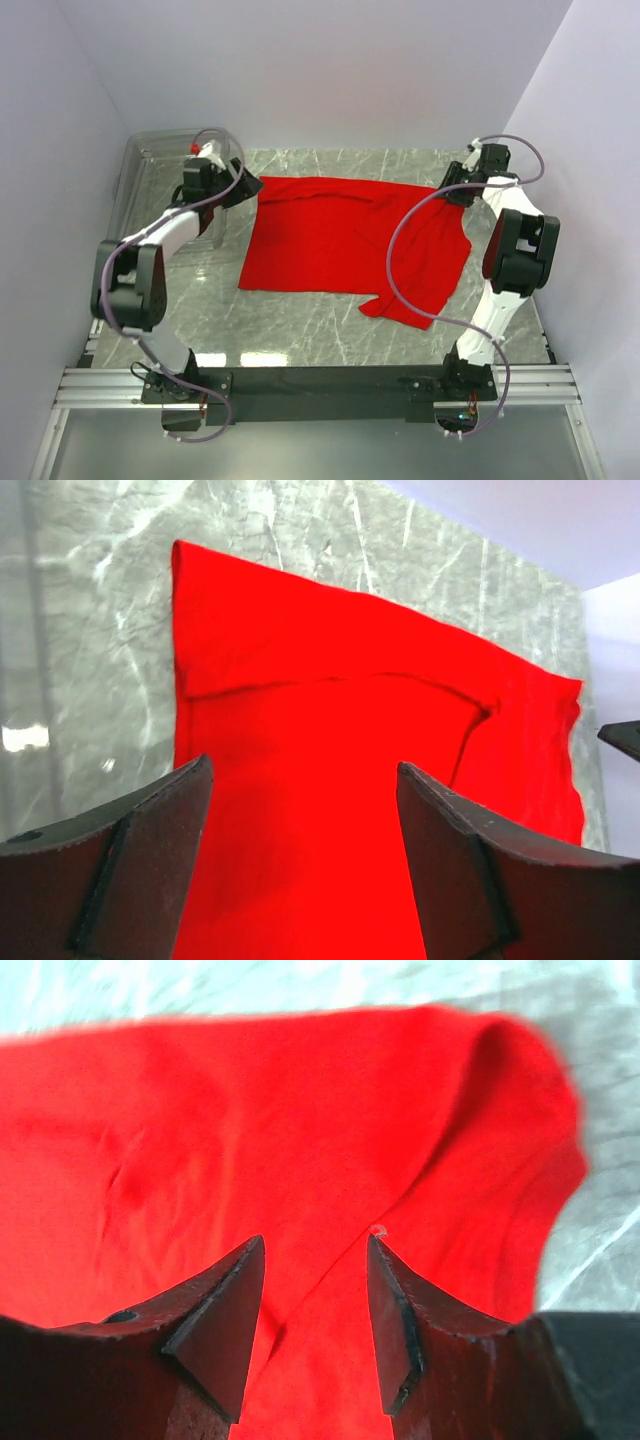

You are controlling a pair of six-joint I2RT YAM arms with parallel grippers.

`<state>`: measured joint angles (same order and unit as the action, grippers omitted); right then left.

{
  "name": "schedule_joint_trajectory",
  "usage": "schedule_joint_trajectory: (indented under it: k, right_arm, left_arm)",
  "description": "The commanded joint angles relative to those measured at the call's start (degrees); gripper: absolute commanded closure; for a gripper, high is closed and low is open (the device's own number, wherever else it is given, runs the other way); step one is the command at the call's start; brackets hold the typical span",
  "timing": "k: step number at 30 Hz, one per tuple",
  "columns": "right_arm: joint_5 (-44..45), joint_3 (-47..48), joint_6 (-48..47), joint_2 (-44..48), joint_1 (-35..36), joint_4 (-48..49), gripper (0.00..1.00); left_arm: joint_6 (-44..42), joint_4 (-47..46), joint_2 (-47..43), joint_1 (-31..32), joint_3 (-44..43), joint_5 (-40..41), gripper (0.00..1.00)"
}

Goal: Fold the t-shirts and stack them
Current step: Smooth out the T-shirt at the center of the board.

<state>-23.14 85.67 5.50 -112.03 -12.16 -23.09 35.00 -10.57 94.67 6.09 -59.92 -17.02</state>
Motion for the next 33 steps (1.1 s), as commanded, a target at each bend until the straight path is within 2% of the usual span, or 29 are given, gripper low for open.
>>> schedule_joint_trajectory:
  k: [1,8,15,29,33]
  right_arm:
    - [0.3,5.7,9.4,-3.2,-2.1,5.3,0.48]
    - [4.3,12.1,13.1,-9.2,-2.9,5.9,0.49]
    - [4.5,21.4,14.0,-16.3,-3.2,-0.2,0.51]
    - [5.4,18.1,14.6,-15.1,-3.7,-0.3,0.53]
    - [4.9,19.2,15.4,-15.5,-3.8,-1.2,0.53]
  left_arm:
    - [-0.1,2.7,4.6,1.6,-7.6,3.0,0.21]
    - [-1.0,5.7,13.4,1.9,-17.2,6.0,0.22]
    - [-1.7,7.4,20.5,1.9,-24.8,6.0,0.23]
    - [-2.5,10.4,27.7,2.5,-33.9,7.8,0.27]
    - [-3.6,15.2,30.0,3.2,-37.4,10.2,0.31]
